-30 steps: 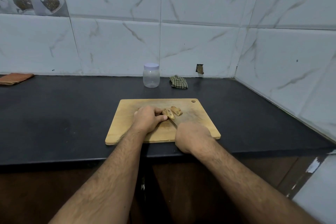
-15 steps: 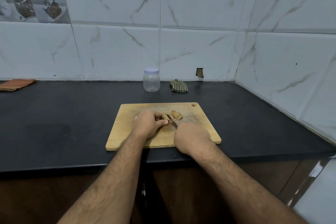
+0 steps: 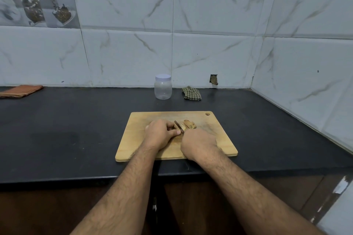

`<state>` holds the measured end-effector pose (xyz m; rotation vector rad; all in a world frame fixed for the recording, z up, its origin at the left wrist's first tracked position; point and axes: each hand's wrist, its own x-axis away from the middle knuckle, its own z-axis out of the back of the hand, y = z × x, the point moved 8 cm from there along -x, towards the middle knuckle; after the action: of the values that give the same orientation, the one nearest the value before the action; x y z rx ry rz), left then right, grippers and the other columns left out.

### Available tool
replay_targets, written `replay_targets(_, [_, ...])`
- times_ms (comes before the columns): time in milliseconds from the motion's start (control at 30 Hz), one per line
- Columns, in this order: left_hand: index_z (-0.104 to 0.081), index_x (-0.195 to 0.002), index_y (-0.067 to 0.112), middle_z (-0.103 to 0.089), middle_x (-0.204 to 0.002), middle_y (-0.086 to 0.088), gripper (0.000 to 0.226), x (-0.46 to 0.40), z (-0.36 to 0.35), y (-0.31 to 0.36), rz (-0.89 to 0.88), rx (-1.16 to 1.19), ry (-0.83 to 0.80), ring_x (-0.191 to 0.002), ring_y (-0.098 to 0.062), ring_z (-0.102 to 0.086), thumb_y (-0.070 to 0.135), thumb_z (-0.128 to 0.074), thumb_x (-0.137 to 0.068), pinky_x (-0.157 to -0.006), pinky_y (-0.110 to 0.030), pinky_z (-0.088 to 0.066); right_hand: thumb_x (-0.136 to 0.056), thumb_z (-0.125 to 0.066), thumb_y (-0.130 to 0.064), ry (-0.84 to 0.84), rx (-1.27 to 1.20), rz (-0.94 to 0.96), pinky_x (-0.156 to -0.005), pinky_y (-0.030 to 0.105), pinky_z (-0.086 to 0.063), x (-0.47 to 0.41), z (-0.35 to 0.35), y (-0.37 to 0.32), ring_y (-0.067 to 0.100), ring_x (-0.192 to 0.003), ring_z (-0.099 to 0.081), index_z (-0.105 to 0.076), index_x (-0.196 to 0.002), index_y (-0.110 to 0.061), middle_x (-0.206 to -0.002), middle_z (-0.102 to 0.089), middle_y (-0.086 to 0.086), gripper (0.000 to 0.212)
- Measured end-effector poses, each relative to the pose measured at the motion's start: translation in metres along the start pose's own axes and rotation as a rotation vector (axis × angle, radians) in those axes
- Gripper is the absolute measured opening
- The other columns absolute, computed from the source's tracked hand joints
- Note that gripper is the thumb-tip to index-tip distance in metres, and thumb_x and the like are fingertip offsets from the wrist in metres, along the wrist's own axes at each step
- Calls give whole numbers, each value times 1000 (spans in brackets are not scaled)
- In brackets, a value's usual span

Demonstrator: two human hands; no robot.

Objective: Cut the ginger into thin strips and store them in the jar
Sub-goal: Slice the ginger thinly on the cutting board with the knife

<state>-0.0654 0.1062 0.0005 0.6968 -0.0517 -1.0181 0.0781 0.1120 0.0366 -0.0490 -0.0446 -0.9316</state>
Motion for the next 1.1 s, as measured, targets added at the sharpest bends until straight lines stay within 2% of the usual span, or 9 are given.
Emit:
replay_targets(267, [-75, -95, 34, -70, -77, 9, 19, 0, 1, 1, -4, 8, -3, -82, -13, -60, 48, -69, -85, -85, -35, -45, -99, -48, -13, 16, -7, 2, -77, 33, -46, -1, -1, 1, 24, -111, -60, -58, -127, -13, -123, -62, 7, 30])
replay_targets(433, [-75, -91, 32, -65, -70, 8, 19, -1, 0, 1, -8, 6, 2, -77, -13, -58, 49, -68, -85, -81, -35, -43, -99, -44, -12, 31, -16, 16, -76, 32, -45, 0, -1, 1, 23, -108, -60, -59, -125, -13, -120, -63, 7, 29])
replay_targets(567, [-74, -88, 27, -68, -73, 6, 25, -2, -2, -2, -3, -7, -5, -79, -13, -59, 51, -67, -85, -81, -34, -39, -99, -44, -12, 9, -12, 19, -77, 32, -44, 1, -1, 0, 23, -109, -59, -57, -126, -12, -121, -61, 7, 30])
replay_targets(767, [-73, -84, 33, -67, -71, 12, 19, -2, -2, -1, 5, -12, -16, -79, -10, -58, 51, -67, -85, -83, -35, -43, -100, -44, -12, -19, 1, 8, -76, 32, -44, 1, 0, -1, 23, -110, -59, -56, -128, -12, -123, -60, 8, 31])
replay_targets(1033, [-69, -73, 33, -62, -66, 14, 21, -2, -2, 0, 9, -18, -33, -75, -11, -55, 51, -69, -84, -82, -33, -42, -101, -40, -11, -47, 7, 21, -90, 36, -48, 0, 2, -4, 25, -120, -56, -53, -136, -14, -134, -57, 8, 37])
replay_targets(1100, [-71, -78, 32, -64, -68, 14, 19, -2, -2, -1, 9, -21, -37, -78, -11, -57, 51, -69, -83, -83, -34, -44, -102, -40, -10, -61, 9, 37, -94, 37, -48, 0, 2, -5, 25, -124, -54, -49, -141, -16, -138, -55, 9, 41])
